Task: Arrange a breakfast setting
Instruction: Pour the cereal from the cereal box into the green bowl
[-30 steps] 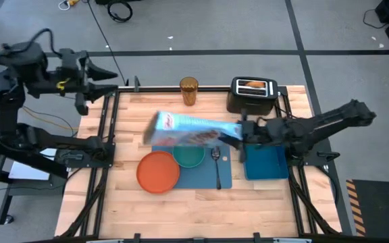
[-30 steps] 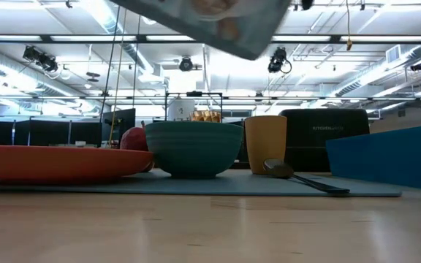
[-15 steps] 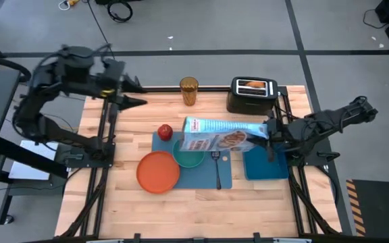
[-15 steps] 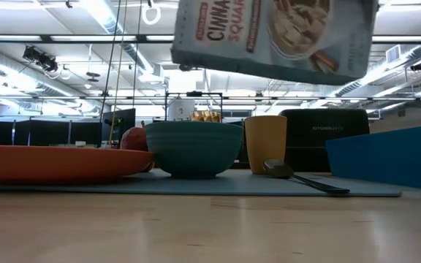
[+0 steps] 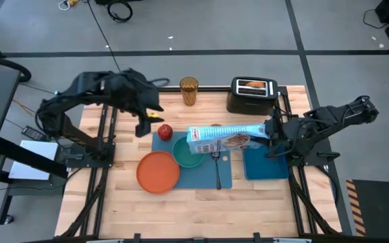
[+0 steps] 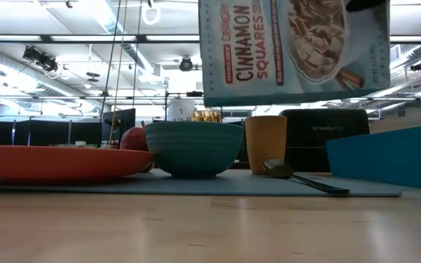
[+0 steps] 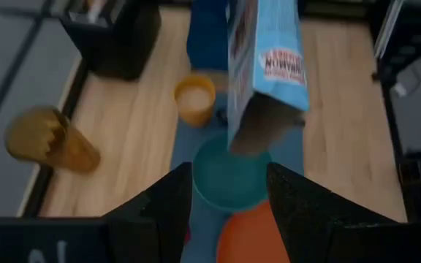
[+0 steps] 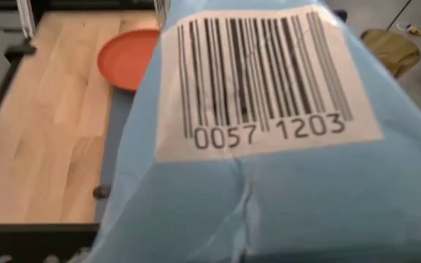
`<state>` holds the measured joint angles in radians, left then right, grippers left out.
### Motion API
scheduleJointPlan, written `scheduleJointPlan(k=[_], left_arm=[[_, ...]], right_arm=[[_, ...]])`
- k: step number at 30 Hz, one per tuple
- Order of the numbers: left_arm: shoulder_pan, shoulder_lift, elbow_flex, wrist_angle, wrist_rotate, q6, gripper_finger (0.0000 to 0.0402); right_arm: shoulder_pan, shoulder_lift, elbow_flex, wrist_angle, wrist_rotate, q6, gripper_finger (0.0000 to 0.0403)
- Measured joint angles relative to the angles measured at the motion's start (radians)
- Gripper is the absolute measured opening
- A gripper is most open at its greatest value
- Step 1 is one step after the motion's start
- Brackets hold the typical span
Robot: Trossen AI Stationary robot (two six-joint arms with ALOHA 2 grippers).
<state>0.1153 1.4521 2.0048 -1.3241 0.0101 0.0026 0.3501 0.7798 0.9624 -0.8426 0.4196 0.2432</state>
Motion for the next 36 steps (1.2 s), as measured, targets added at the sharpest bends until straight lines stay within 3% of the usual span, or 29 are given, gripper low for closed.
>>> scheduleJointPlan(k=[7, 15, 36], left_arm=[[-0.062, 0.044, 0.000, -0.057, -0.043, -0.034, 0.0183], [-0.114, 0.048, 0.000, -0.247, -0.063, -0.190, 0.0183], [-0.177, 0.012, 0.000, -0.246, -0.127, -0.200, 0.0183]], right_arm=[[-0.026, 0.118, 0.127, -0.101, -0.006, -0.051, 0.0139], [-0.050, 0.260, 0.283, -0.220, -0.038, -0.085, 0.0139], [-0.144, 0.474, 0.535, -0.346, -0.110, -0.227, 0.0139]])
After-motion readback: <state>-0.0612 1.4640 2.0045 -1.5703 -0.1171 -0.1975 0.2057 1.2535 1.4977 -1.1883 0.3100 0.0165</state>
